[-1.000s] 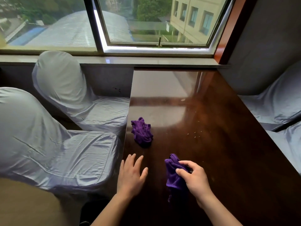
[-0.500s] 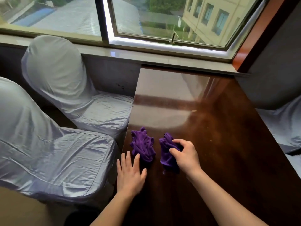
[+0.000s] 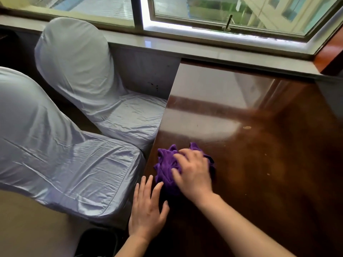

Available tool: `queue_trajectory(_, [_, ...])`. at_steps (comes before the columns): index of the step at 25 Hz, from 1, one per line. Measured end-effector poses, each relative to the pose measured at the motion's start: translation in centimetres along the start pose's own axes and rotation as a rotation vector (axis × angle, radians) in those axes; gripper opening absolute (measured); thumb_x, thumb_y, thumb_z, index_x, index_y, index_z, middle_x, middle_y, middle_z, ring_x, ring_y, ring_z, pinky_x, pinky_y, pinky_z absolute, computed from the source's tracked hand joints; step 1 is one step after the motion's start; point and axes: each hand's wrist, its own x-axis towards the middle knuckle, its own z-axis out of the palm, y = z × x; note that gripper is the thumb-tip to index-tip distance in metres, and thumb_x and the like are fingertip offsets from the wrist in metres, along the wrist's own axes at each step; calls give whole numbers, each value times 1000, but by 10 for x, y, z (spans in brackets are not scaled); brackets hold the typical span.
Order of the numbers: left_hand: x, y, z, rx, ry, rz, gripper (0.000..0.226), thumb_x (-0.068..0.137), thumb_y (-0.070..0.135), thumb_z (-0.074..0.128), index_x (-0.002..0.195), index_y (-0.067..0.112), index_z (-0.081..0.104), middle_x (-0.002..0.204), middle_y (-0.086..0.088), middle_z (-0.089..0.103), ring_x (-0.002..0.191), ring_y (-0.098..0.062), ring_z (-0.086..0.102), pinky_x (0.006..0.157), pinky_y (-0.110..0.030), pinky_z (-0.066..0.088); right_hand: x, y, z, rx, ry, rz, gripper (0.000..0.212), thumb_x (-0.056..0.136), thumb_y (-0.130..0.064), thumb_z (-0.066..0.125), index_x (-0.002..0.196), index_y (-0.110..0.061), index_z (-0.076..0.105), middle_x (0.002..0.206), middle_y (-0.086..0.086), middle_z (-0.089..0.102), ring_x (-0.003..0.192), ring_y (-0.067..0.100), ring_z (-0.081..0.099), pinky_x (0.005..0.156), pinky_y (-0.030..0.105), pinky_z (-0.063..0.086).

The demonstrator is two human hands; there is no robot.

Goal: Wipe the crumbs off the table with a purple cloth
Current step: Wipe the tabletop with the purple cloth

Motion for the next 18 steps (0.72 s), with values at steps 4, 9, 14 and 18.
queue_trajectory(4, [-1, -5, 0, -231, 133, -48, 57, 81, 28, 46, 126, -5, 55, 138, -19, 53, 135, -34, 41, 109, -48, 27, 9, -38, 37, -35, -365, 50, 68, 85, -53, 59, 142, -23, 40, 151, 13, 37, 126, 37, 38, 104, 49, 35])
queue_trajectory(9, [-1, -4, -3, -316, 134, -97, 58, 75, 24, 40, 120, -9, 57, 131, -25, 56, 129, -40, 47, 108, -48, 31, -10, -39, 33, -163, -307, 3, 32, 80, -32, 63, 110, -21, 62, 128, 10, 57, 106, 38, 48, 86, 48, 38])
queue_trajectory(14, [0, 1, -4, -272, 116, -109, 56, 74, 23, 36, 113, -8, 61, 128, -30, 56, 125, -47, 50, 102, -63, 40, -94, -22, 4, -105, -267, -87, 19, 65, -34, 60, 82, -26, 64, 105, -5, 66, 83, 29, 56, 69, 39, 44])
queue_trajectory(18, [0, 3, -1, -195, 96, -86, 55, 75, 29, 36, 110, -4, 62, 129, -31, 54, 125, -48, 48, 103, -63, 39, -197, 10, -11, 21, -155, -86, 30, 57, -40, 66, 85, -30, 65, 113, -10, 68, 83, 22, 55, 67, 32, 48])
